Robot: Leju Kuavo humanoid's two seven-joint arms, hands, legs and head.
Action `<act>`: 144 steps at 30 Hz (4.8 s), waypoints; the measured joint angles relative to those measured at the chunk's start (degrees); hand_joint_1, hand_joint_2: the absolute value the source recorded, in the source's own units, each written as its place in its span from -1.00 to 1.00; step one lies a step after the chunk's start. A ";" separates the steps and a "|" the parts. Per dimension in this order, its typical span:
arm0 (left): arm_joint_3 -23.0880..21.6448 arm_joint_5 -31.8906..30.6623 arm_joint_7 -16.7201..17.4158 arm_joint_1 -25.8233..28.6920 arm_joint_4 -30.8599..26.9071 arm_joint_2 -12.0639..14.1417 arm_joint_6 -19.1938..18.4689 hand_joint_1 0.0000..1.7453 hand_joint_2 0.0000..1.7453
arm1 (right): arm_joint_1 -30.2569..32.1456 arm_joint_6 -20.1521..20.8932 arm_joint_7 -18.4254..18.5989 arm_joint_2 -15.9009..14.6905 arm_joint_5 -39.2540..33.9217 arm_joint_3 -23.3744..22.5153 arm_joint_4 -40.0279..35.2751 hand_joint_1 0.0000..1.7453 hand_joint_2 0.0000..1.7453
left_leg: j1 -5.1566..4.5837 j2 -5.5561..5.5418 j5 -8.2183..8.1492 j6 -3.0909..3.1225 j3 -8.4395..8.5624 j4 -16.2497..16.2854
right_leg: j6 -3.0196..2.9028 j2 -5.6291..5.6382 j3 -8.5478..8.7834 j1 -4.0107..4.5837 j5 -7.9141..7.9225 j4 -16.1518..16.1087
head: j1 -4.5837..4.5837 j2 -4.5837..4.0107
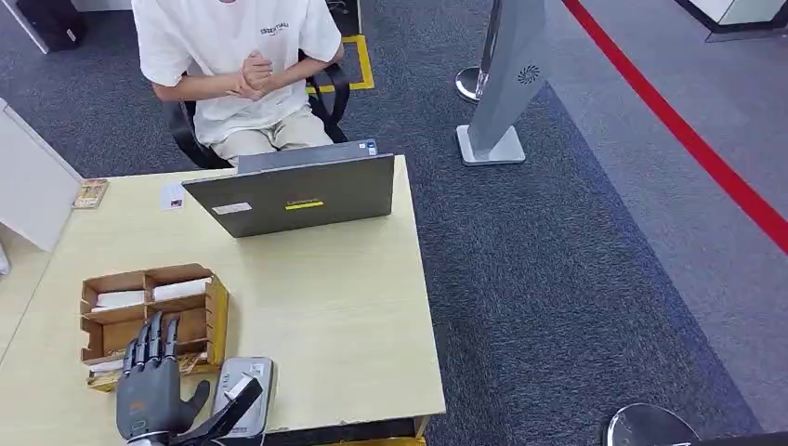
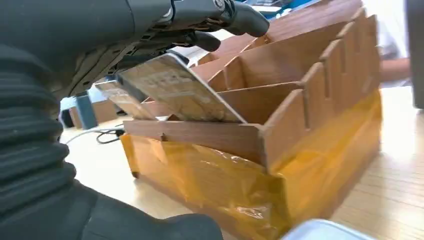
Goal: Pass the card to the sensor for recognition and then transmit it.
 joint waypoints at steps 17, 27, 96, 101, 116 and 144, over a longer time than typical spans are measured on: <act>-6.60 0.33 2.45 0.13 -0.99 3.85 1.62 -1.00 1.00 | 0.00 -0.09 0.00 0.00 0.02 -0.33 0.00 -1.00 1.00 | 0.01 -0.01 0.00 0.00 0.00 0.00 | 0.00 -0.01 0.01 0.00 0.00 0.00 | 0.00 0.00; -10.36 -0.07 6.47 1.50 -8.18 6.49 -8.59 -1.00 1.00 | 0.03 -0.22 0.17 0.00 -0.72 -1.42 -0.02 -1.00 1.00 | 0.00 0.00 0.00 0.00 0.01 0.00 | 0.00 -0.01 0.01 0.00 0.00 0.00 | 0.00 0.00; -7.26 1.97 13.05 7.42 -20.00 11.06 -10.56 -1.00 1.00 | 0.32 -0.02 0.87 0.26 0.04 -4.63 -0.94 -1.00 1.00 | 0.01 -0.01 0.00 0.00 0.02 -0.01 | 0.00 -0.01 0.03 0.00 0.00 0.00 | 0.00 0.00; -5.66 1.46 11.43 6.00 -17.05 9.77 -9.73 -1.00 1.00 | 0.30 0.02 1.07 0.26 0.79 -4.57 -0.94 -1.00 1.00 | 0.01 -0.01 0.00 0.00 0.02 -0.01 | 0.00 -0.01 0.04 0.00 0.00 0.00 | 0.02 0.00; -5.13 -0.11 8.94 2.82 -11.26 7.01 -8.09 -1.00 1.00 | 0.21 0.02 1.09 0.26 1.40 -4.44 -0.94 -1.00 1.00 | 0.01 -0.01 0.00 0.00 0.02 0.00 | 0.00 -0.01 0.04 0.00 0.00 0.00 | 0.00 0.00; -5.16 2.27 6.38 2.80 -10.95 6.62 -6.73 1.00 1.00 | 0.20 -0.07 1.22 0.44 1.75 -4.44 -0.94 -1.00 1.00 | 0.01 -0.01 0.00 0.00 0.03 0.00 | 0.00 -0.01 0.04 0.00 0.00 0.00 | 0.00 0.00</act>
